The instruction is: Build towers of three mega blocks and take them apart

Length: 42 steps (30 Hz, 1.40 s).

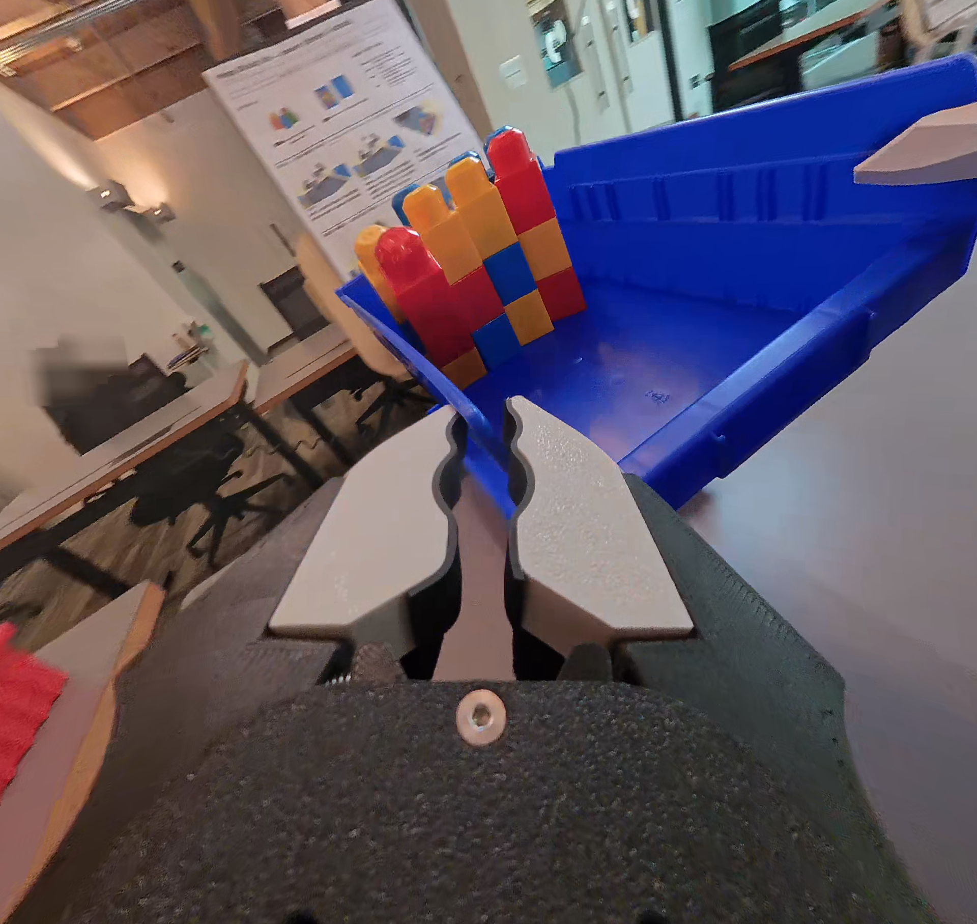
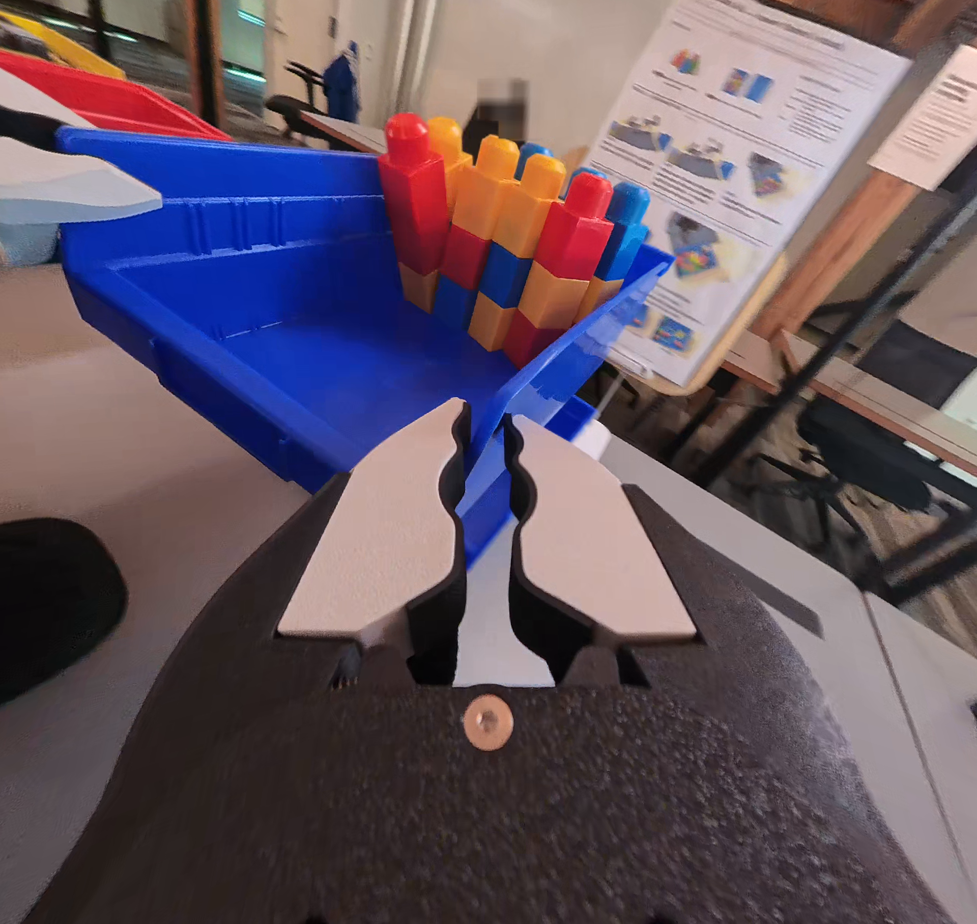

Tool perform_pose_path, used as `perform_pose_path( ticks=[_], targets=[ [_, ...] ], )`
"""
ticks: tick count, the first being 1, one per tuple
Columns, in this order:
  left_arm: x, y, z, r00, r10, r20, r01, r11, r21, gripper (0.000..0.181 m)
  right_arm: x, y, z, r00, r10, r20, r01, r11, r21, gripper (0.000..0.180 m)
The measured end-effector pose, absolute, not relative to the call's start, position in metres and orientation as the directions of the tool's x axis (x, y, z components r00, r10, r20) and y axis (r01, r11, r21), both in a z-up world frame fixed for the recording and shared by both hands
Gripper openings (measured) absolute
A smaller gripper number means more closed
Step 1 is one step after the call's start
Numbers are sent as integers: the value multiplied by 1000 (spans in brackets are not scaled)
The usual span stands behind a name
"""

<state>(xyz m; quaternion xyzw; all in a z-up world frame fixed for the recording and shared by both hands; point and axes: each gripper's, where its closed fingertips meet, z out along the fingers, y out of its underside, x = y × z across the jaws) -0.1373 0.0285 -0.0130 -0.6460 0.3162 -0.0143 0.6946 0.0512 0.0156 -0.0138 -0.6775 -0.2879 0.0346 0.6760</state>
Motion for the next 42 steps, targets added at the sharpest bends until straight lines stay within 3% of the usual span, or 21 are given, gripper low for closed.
perform_pose_path(
  ticks=[7,14,25,28,34,42],
  targets=[
    [-260,15,-35,906,-191,-378,-375,50,-926,12,-75,51,-34,700,625,347,320,159,-934,11],
    [-343,22,-95,946,-52,-318,-322,-112,-940,12,-172,88,-97,600,758,255,300,83,-950,10],
    [-383,77,-199,959,10,-283,-273,-227,-935,10,-209,138,-209,598,777,197,366,-47,-929,13],
    [-383,87,-212,957,37,-288,-265,-298,-917,9,-209,144,-236,601,770,213,445,-101,-890,24],
    [-385,104,-219,958,65,-280,-235,-386,-892,8,-188,128,-229,609,773,178,474,-175,-863,28],
    [-392,144,-220,982,109,-157,-97,-423,-901,5,-80,121,-158,724,664,187,355,-126,-926,44]
  ],
)
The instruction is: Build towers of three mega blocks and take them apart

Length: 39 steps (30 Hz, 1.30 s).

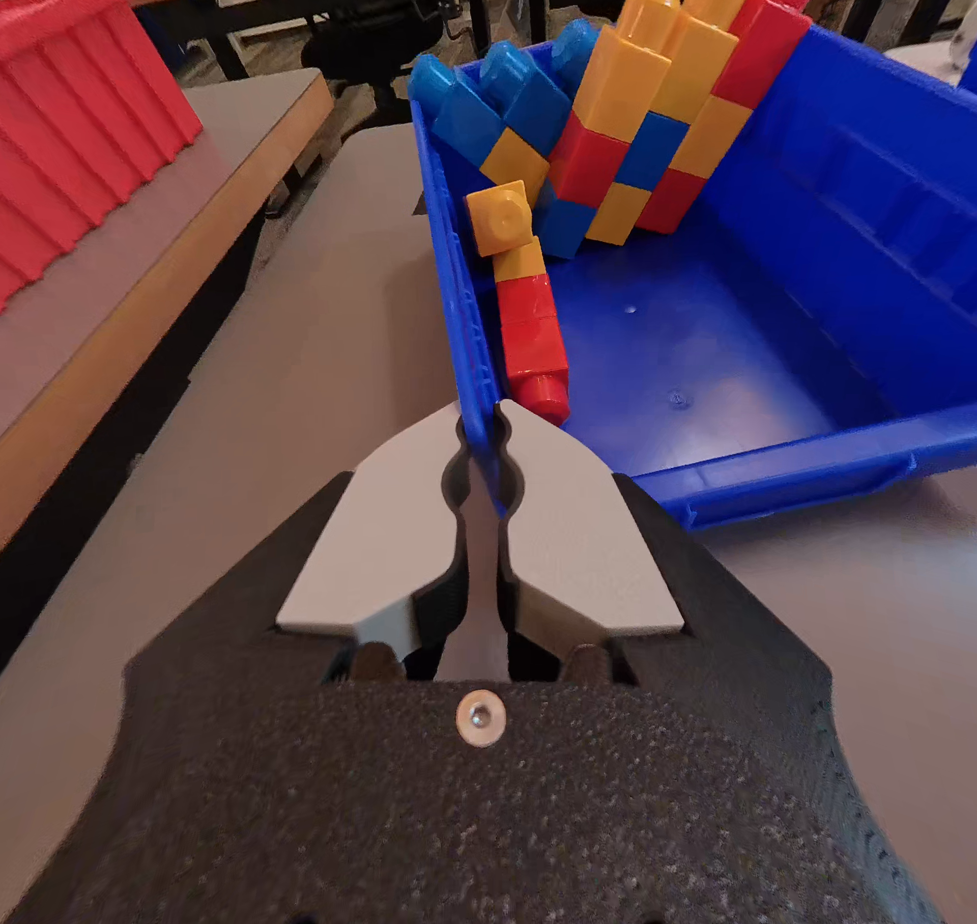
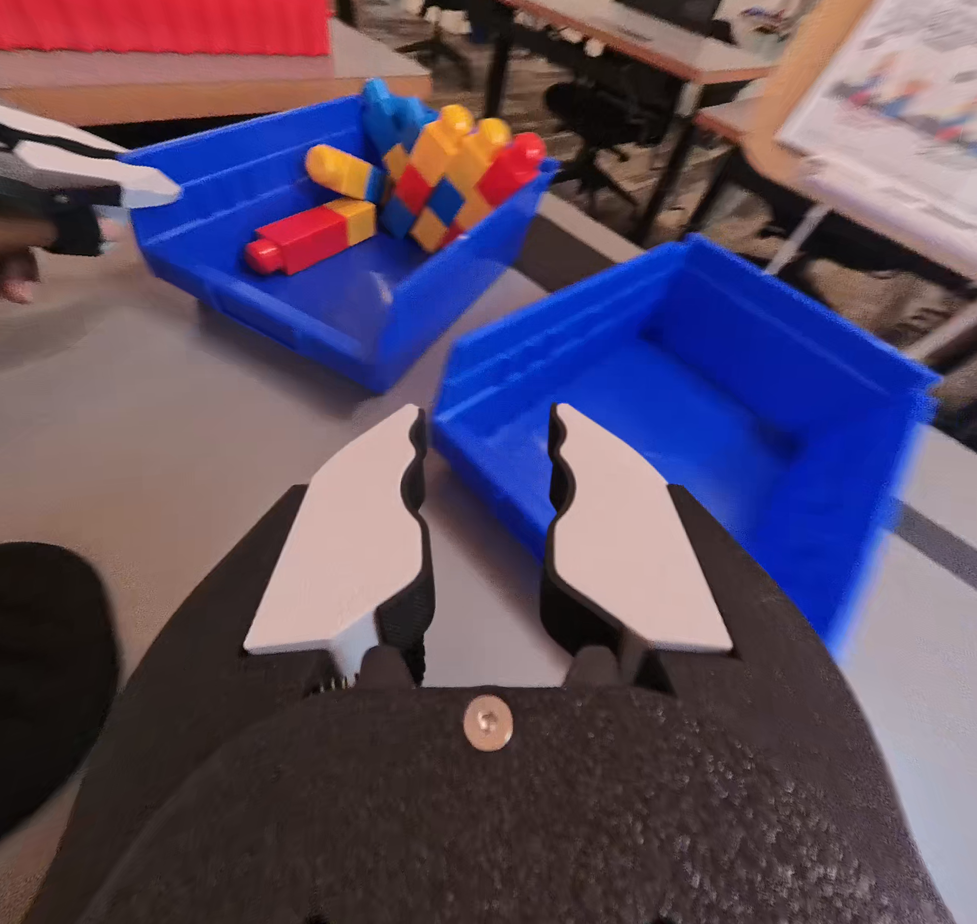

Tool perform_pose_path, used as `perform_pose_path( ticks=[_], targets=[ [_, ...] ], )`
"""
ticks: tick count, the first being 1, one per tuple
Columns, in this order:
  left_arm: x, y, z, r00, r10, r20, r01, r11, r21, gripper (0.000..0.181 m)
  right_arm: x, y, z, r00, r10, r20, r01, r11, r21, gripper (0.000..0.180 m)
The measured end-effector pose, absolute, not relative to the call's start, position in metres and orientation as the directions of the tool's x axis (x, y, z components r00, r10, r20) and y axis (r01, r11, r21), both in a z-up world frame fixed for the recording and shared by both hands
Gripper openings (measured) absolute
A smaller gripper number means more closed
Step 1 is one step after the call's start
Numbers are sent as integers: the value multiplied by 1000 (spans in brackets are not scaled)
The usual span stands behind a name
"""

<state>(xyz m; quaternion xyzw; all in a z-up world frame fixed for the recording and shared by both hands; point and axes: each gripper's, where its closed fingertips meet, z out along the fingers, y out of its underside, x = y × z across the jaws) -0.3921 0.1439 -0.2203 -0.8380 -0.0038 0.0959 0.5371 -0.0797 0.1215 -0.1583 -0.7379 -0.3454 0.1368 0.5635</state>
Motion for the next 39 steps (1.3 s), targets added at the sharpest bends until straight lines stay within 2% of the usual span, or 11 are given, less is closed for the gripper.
perform_pose_path(
  ticks=[3,7,12,13,14,16,19,25,32,35,39],
  targets=[
    [-395,162,-220,988,143,-56,7,-410,-912,3,-17,135,-148,801,556,224,349,-129,-928,52],
    [-401,181,-220,979,197,50,121,-370,-921,3,50,152,-164,873,454,176,307,-231,-923,61],
    [-394,191,-219,978,195,75,135,-319,-938,3,68,169,-201,895,428,127,287,-336,-897,65],
    [-389,191,-220,982,177,60,112,-303,-946,4,66,174,-209,894,426,138,303,-347,-888,63],
    [-385,190,-220,987,153,39,82,-288,-954,4,67,179,-216,894,419,158,322,-358,-877,50],
    [-375,187,-221,995,100,-8,18,-264,-964,6,70,186,-227,889,424,174,346,-373,-861,12],
    [-363,183,-219,997,16,-75,-69,-230,-971,9,91,190,-227,908,376,187,348,-424,-836,8],
    [-359,178,-216,993,-31,-110,-114,-196,-974,11,183,171,-224,971,237,41,162,-520,-839,4],
    [-360,182,-220,993,-17,-116,-117,-197,-973,11,320,146,-226,990,-128,-59,-112,-468,-877,3],
    [-360,182,-220,993,-13,-115,-116,-194,-974,11,340,147,-223,973,-232,6,-95,-423,-901,4],
    [-359,182,-221,993,-10,-120,-119,-198,-973,11,334,152,-225,969,-230,94,-13,-424,-905,9]
  ],
)
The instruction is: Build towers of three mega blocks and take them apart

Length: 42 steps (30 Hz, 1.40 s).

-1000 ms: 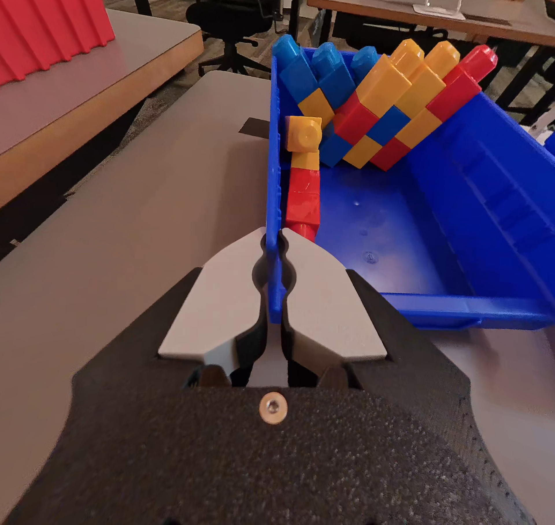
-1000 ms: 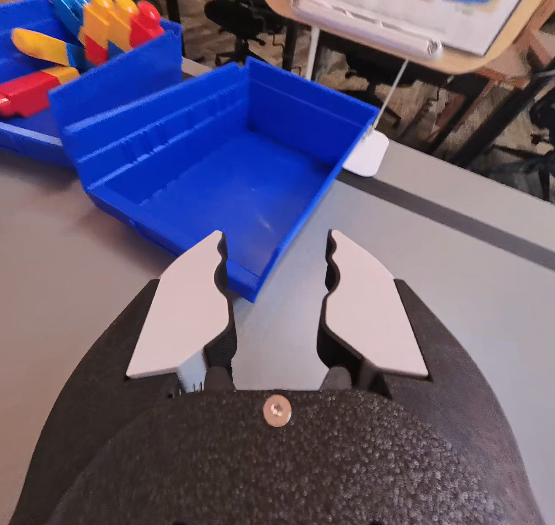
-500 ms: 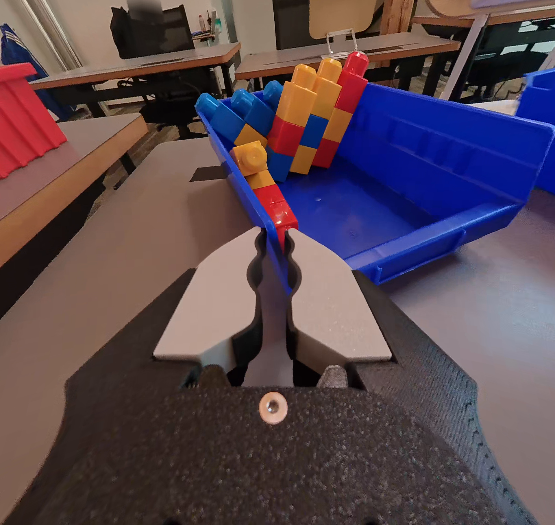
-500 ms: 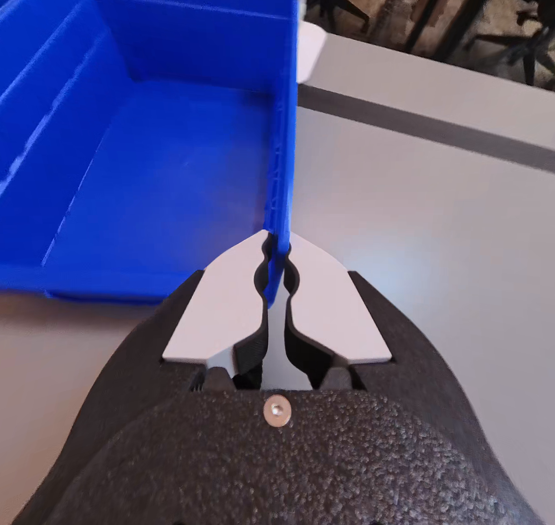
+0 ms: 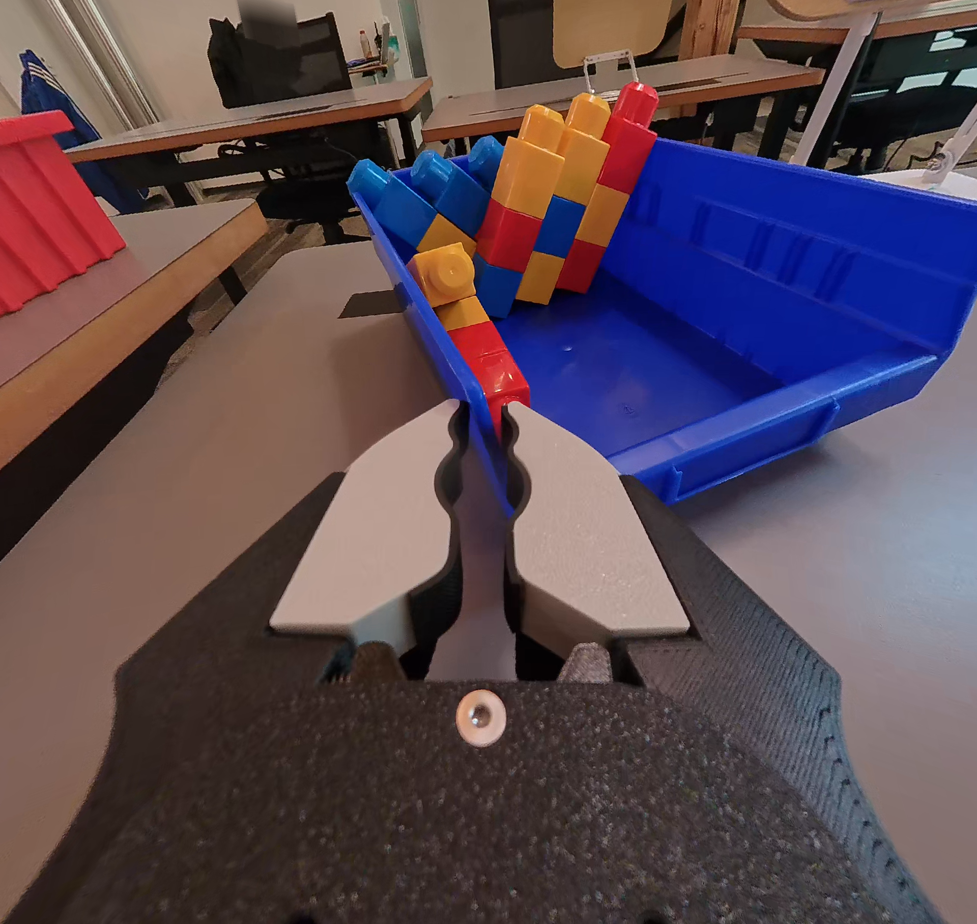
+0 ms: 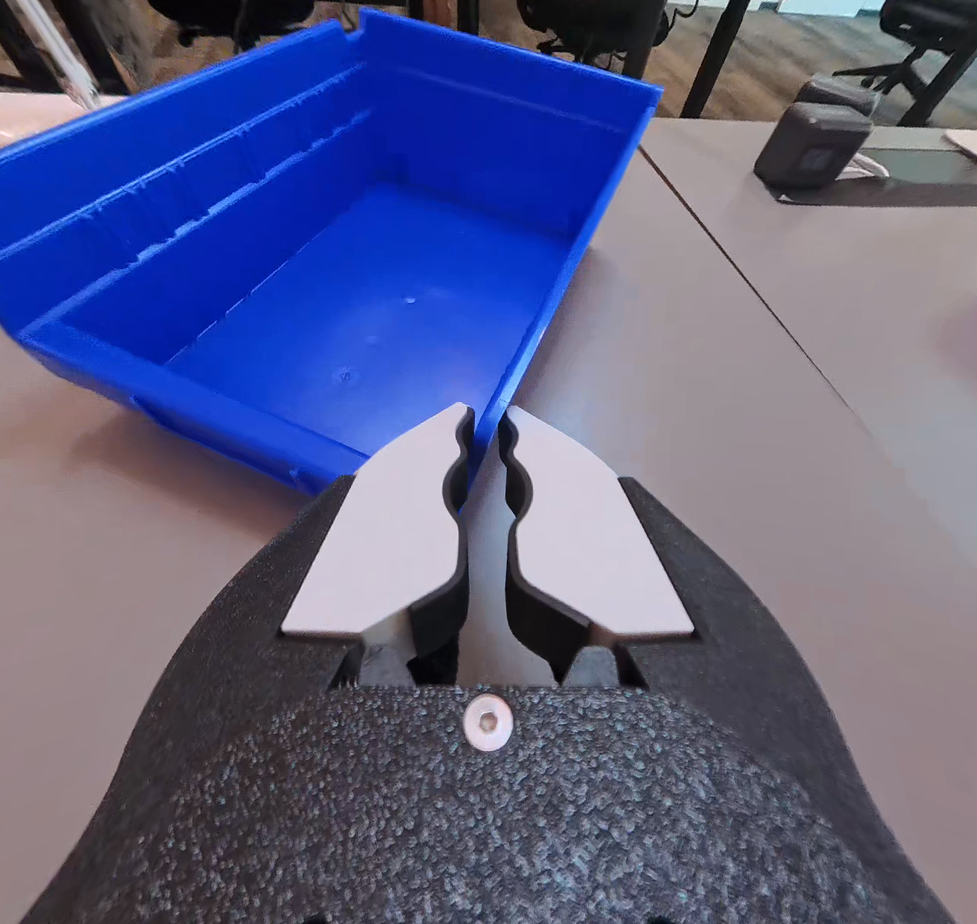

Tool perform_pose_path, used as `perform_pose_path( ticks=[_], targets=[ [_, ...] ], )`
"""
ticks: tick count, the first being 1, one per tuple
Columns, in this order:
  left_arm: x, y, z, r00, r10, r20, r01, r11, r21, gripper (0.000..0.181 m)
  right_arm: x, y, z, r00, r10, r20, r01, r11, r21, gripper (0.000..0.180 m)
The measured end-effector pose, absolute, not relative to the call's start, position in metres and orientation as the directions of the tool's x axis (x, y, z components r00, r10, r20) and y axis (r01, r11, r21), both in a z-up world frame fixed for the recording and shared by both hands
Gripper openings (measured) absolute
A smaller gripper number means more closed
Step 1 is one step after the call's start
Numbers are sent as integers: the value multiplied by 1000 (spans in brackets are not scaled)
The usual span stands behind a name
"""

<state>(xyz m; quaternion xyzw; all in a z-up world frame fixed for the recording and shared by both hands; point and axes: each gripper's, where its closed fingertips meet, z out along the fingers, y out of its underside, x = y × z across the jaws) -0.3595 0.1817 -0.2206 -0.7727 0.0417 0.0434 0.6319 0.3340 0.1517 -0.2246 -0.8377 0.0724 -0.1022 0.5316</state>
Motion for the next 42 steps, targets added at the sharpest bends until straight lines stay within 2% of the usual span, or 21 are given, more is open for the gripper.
perform_pose_path(
  ticks=[19,26,27,30,33,37,40,42],
  targets=[
    [-346,149,-222,994,68,-91,-68,-280,-958,8,318,153,-224,984,-153,93,22,-413,-911,12],
    [-339,145,-221,984,55,-171,-150,-271,-951,9,310,154,-225,989,-117,92,38,-402,-915,16],
    [-339,145,-220,984,55,-172,-152,-264,-953,9,311,154,-223,989,-119,85,31,-394,-919,22],
    [-341,142,-207,986,63,-154,-139,-195,-971,16,319,145,-194,988,-150,27,-18,-289,-957,34],
    [-349,134,-186,983,108,-147,-134,-116,-984,19,317,131,-143,988,-156,19,9,-60,-998,35],
    [-348,132,-149,969,79,-234,-229,-69,-971,12,267,124,-108,990,-20,138,139,100,-985,31],
    [-332,148,-157,930,-100,-354,-368,-275,-888,18,211,129,-112,960,164,225,211,101,-972,28],
    [-320,160,-159,908,-213,-362,-418,-367,-831,23,176,130,-123,930,292,223,211,71,-975,28]
  ],
)
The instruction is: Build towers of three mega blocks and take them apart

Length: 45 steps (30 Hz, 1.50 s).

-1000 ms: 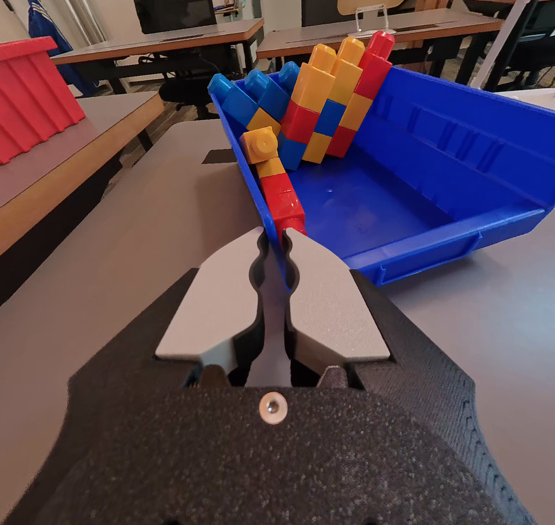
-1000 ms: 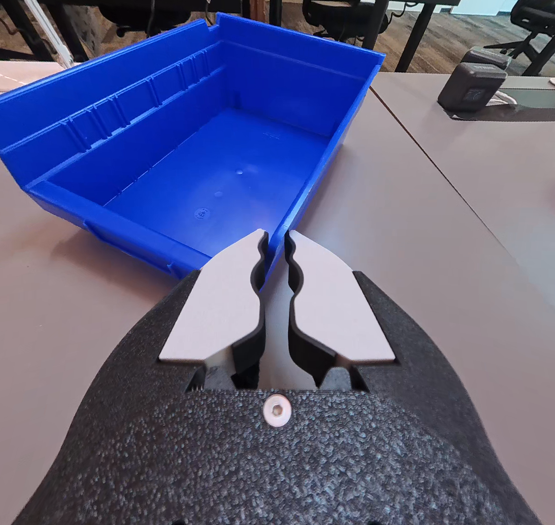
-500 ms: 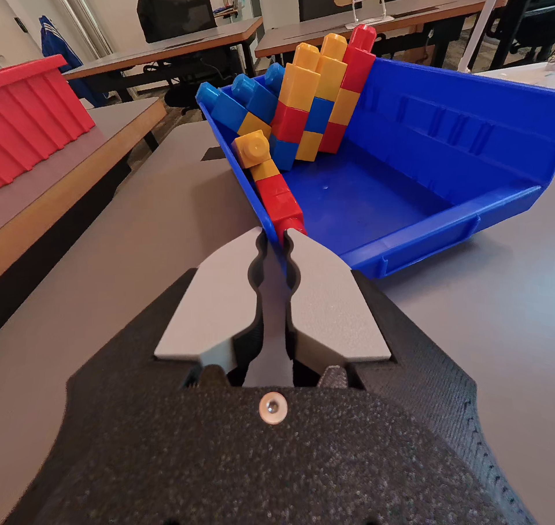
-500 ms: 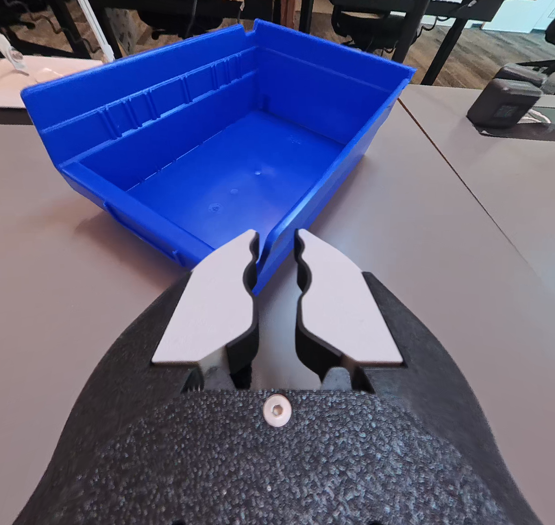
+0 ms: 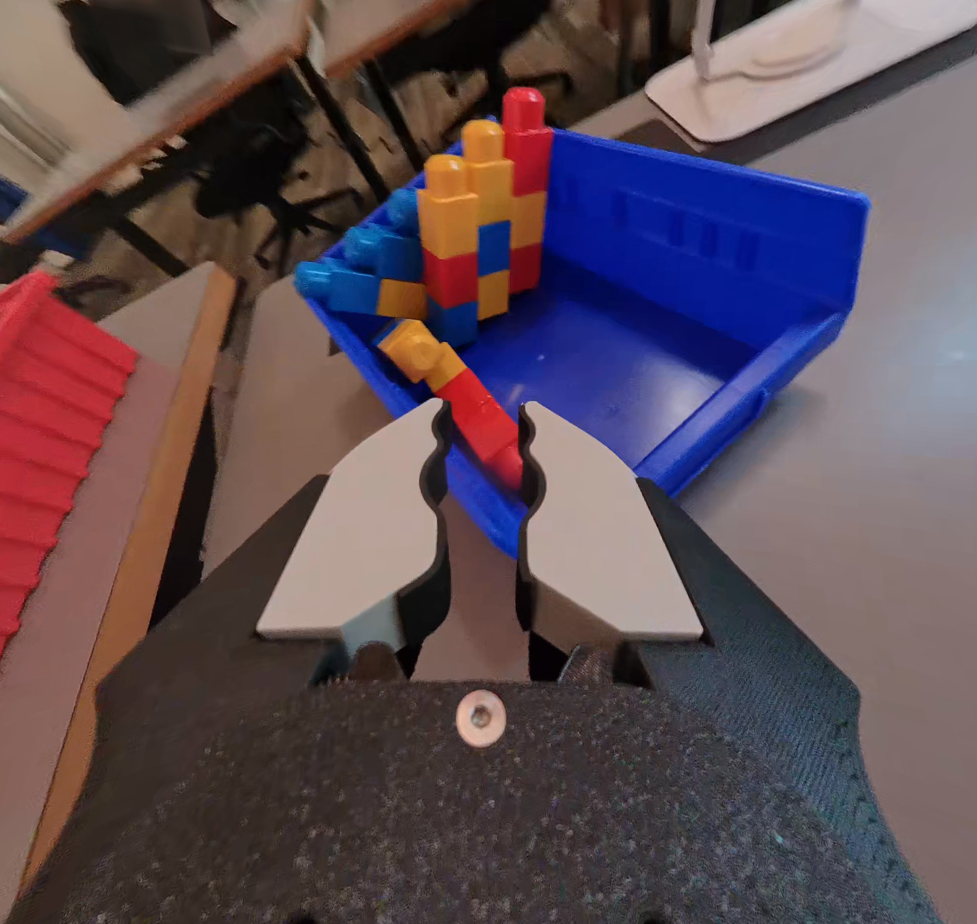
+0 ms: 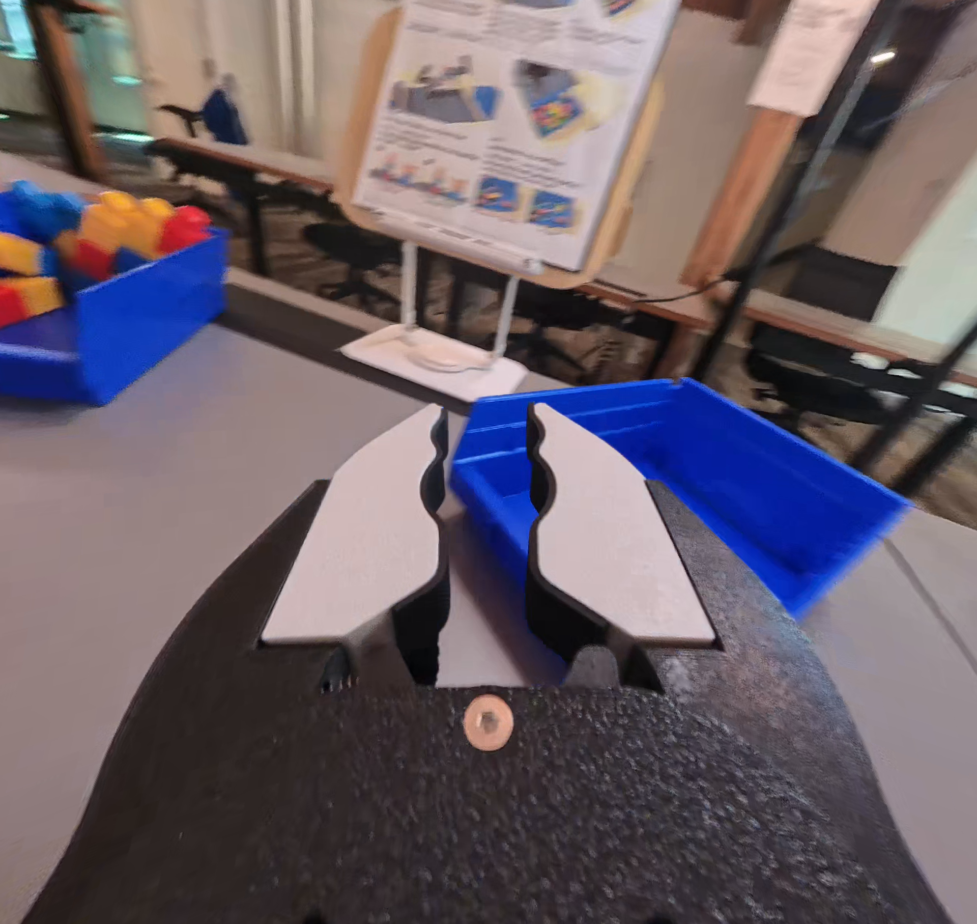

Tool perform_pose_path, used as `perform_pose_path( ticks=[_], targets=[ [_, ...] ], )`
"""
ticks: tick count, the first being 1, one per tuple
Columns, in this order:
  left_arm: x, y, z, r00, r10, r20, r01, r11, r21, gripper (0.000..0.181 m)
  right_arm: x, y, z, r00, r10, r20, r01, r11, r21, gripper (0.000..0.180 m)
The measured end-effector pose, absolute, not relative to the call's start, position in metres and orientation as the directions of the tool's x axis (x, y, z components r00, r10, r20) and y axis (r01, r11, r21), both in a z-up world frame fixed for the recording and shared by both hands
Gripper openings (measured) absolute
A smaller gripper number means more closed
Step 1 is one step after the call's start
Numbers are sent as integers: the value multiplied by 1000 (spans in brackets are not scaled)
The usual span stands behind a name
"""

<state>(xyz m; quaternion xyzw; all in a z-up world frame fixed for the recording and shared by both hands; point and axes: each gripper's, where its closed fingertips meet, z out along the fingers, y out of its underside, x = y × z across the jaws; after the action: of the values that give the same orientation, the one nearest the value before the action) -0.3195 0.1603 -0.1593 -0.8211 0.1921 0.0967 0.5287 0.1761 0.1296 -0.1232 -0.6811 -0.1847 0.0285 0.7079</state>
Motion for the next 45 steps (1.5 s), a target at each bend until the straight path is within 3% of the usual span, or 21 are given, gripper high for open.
perform_pose_path(
  ticks=[3,6,11,14,18,25,30,33,36,42,45],
  targets=[
    [-307,180,-169,880,-336,-335,-468,-500,-728,27,144,128,-142,884,398,246,254,33,-967,28],
    [-323,210,-184,831,-343,-437,-552,-606,-573,35,133,128,-157,857,431,283,309,11,-951,28],
    [-360,256,-218,610,-420,-672,-701,-681,-210,48,134,130,-166,856,450,255,299,-29,-954,28],
    [-377,277,-231,441,-475,-761,-737,-676,-5,49,137,131,-170,859,449,246,299,-49,-953,28],
    [-386,294,-235,233,-521,-821,-759,-626,182,34,139,131,-177,857,449,251,314,-69,-947,28],
    [-371,273,-183,351,-401,-846,-769,-639,-15,33,137,130,-181,850,464,249,318,-75,-945,28],
    [-312,219,-106,530,-323,-784,-804,-487,-342,33,122,126,-175,828,515,223,292,-56,-955,26],
    [-233,178,-79,627,-480,-614,-771,-269,-578,33,91,115,-157,761,625,173,237,-19,-971,27],
    [-149,133,-76,560,-703,-439,-689,-99,-718,33,53,102,-136,645,707,290,328,87,-941,39],
    [-41,85,-126,285,-924,-256,-657,7,-754,33,12,99,-132,460,740,492,516,228,-826,77],
    [-21,61,-157,121,-980,-158,-693,30,-721,33,12,97,-184,355,798,486,629,181,-756,75]
  ],
)
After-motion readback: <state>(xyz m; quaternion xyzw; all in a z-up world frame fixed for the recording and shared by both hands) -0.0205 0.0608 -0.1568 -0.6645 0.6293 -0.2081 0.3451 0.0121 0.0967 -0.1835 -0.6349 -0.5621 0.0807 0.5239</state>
